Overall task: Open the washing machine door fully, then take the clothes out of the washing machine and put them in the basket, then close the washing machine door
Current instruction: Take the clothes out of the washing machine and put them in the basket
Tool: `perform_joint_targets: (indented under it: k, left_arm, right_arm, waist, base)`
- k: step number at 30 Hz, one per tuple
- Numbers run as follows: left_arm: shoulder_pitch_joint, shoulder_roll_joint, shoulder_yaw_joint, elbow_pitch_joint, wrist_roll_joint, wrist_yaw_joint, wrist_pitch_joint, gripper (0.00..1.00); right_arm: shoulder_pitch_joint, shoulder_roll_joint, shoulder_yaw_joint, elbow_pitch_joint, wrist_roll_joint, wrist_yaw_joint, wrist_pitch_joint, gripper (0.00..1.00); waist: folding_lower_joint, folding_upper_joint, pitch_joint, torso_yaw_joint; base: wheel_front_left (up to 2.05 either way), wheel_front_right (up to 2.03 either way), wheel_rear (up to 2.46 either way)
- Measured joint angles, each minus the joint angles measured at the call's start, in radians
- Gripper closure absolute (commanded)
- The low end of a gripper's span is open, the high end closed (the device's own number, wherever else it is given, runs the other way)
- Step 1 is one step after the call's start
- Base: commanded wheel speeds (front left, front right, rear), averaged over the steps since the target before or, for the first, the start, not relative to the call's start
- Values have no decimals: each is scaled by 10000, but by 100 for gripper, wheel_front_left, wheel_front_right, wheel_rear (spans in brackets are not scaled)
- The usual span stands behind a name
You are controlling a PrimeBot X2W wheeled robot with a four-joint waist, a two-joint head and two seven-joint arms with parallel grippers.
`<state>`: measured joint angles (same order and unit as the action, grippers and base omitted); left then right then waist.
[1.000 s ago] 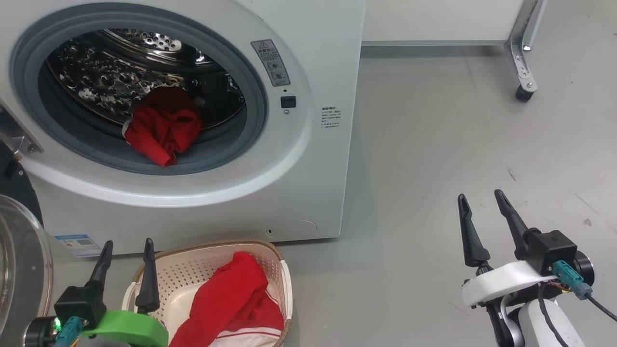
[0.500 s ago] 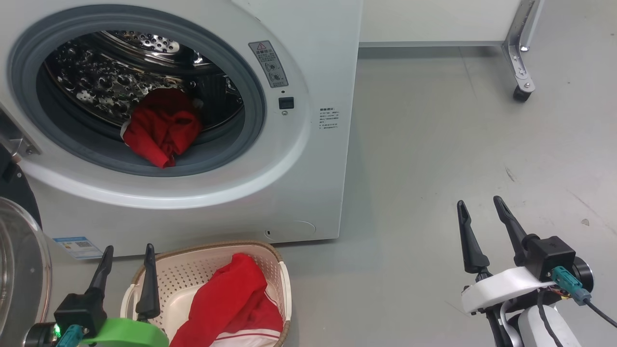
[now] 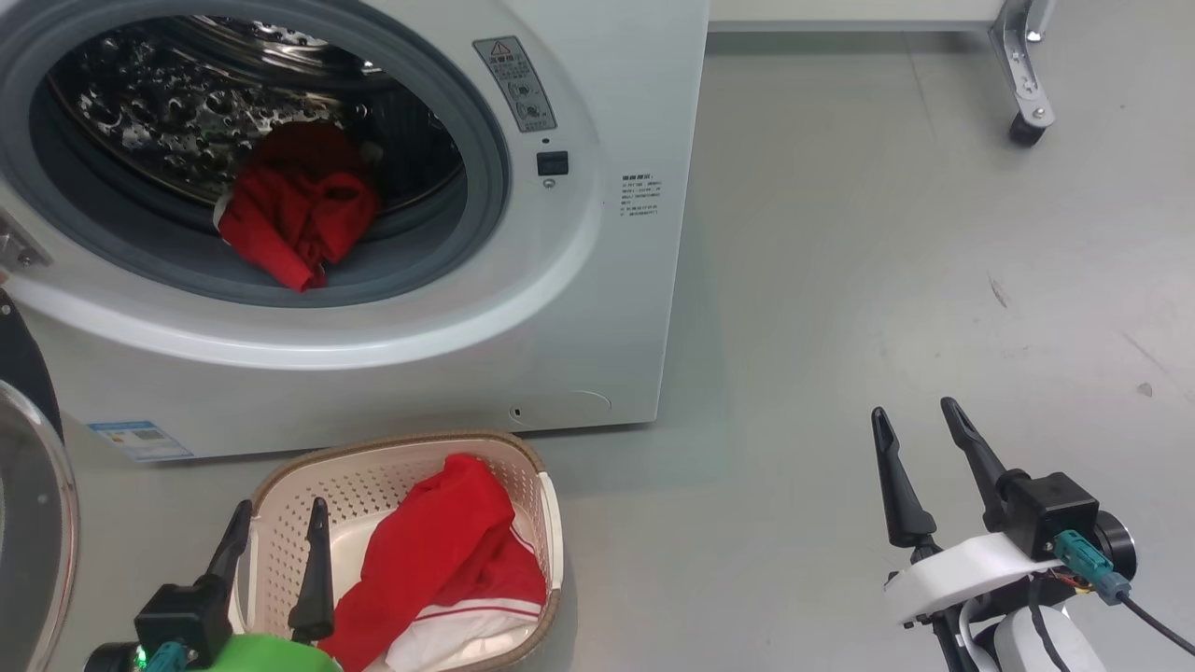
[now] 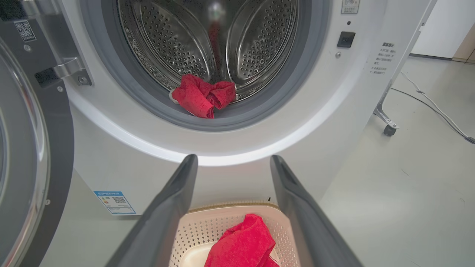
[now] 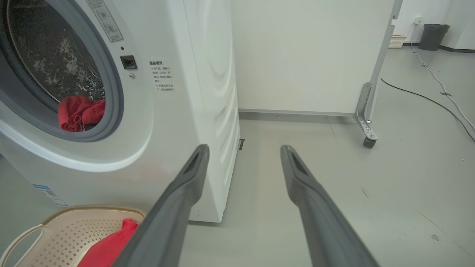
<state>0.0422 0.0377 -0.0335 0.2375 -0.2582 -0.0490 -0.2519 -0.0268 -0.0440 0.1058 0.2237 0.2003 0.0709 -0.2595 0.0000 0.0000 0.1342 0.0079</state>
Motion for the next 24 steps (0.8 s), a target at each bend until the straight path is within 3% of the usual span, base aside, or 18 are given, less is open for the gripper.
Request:
perform_joint_targets:
  k: [8,18,24]
  left_arm:
    - [-601,0,-332,740,-267,-2,0,0]
    - [-3575,-6,-343,1108,-128,10,238,0]
    - [-5306,291,-82,1373,-38,104,617,0]
  right_arm:
    - [-191,0,209,-33,-15,0,0,0]
    - [-980,-6,591,-186,15,-2,0,0]
    - [-1530,-12,809,-261,109,-2,0,0]
  waist:
    - [0,0,904,-65]
    - [0,0,2203,-295]
    - [0,0,2940,-507]
  base:
    - [0,0,0]
    - [0,0,0]
    - [0,0,0]
